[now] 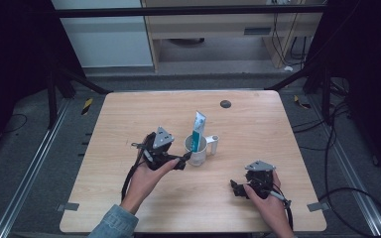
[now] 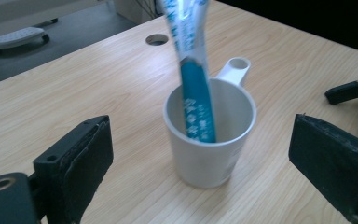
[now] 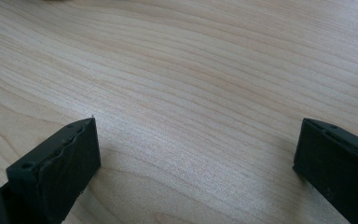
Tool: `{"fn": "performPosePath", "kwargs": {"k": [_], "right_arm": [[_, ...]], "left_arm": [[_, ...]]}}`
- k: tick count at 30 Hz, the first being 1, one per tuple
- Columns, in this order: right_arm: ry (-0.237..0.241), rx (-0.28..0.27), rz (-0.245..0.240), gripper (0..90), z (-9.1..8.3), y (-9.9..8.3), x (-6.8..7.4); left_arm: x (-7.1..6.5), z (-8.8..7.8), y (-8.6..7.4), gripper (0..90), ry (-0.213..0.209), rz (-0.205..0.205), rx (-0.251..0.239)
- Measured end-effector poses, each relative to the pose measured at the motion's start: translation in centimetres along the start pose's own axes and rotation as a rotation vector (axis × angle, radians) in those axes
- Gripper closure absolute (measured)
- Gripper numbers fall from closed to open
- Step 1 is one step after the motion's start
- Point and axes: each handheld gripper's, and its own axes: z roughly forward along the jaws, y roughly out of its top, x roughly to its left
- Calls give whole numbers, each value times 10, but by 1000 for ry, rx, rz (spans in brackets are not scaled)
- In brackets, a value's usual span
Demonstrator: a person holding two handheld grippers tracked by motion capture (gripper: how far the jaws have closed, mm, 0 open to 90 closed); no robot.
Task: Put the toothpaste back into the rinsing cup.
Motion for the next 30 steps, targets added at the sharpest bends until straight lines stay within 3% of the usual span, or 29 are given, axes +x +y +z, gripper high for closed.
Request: {"fn": "performPosePath", "kwargs": {"k": [17,30], "right_arm": [[-1,0,0,5,0,0,0],[0,0,1,4,0,0,0]], "left_arm": [[38,-19,-32,60,74,-26,54],[67,-31,-63,59,127,-52,133]]}}
